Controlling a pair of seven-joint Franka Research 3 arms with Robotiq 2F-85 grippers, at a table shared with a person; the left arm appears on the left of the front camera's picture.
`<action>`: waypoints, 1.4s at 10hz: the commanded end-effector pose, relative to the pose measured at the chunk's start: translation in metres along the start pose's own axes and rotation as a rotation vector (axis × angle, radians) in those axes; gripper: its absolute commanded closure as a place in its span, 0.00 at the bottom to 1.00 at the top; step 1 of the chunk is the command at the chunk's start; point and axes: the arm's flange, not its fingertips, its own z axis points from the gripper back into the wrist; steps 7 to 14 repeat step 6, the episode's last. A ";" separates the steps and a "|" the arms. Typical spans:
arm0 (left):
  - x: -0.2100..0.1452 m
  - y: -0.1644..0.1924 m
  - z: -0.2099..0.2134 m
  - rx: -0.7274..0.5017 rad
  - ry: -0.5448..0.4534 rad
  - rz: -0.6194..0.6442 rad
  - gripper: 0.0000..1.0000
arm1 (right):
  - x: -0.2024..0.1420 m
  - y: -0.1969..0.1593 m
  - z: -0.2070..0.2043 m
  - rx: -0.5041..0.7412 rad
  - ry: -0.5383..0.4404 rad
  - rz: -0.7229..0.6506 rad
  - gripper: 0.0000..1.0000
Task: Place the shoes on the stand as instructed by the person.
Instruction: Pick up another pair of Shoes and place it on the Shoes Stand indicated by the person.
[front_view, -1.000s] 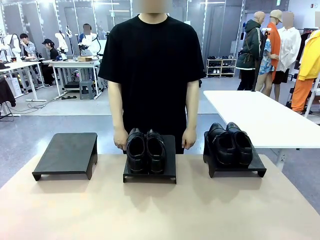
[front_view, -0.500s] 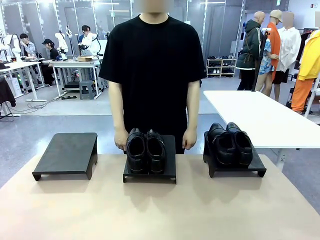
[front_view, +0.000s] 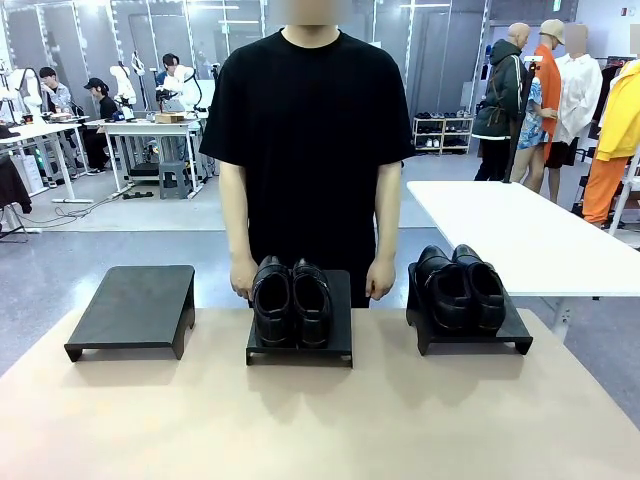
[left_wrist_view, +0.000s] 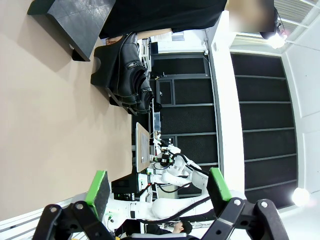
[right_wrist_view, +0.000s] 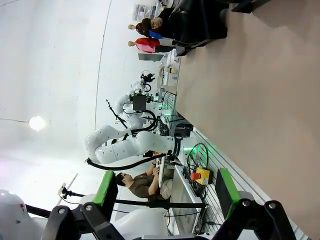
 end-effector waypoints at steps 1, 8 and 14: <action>-0.001 -0.002 0.001 -0.016 0.000 -0.002 0.00 | -0.002 0.002 -0.002 0.001 -0.003 0.002 0.00; -0.001 -0.002 0.001 -0.016 0.000 -0.002 0.00 | -0.002 0.002 -0.002 0.001 -0.003 0.002 0.00; -0.001 -0.002 0.001 -0.016 0.000 -0.002 0.00 | -0.002 0.002 -0.002 0.001 -0.003 0.002 0.00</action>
